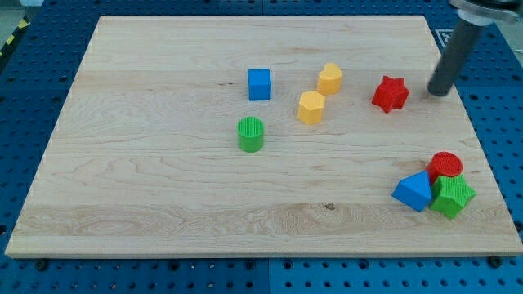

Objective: Point your arm at the green star

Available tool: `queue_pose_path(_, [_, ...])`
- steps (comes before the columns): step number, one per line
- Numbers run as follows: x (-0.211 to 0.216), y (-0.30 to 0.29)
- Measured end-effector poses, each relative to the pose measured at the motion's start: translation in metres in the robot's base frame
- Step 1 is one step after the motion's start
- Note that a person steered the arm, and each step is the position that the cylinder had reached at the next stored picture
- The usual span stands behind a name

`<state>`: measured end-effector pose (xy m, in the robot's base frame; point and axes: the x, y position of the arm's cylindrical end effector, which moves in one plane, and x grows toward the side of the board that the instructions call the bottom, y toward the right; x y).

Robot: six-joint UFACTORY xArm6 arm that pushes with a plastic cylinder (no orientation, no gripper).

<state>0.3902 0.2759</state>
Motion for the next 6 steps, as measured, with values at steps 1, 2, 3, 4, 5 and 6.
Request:
queue_pose_path(1, [0.051,0.015])
queue_pose_path(2, [0.103,0.012])
queue_pose_path(3, [0.136,0.007])
queue_pose_path(4, [0.152,0.002])
queue_pose_path(5, [0.151,-0.012])
queue_pose_path(6, [0.140,-0.035])
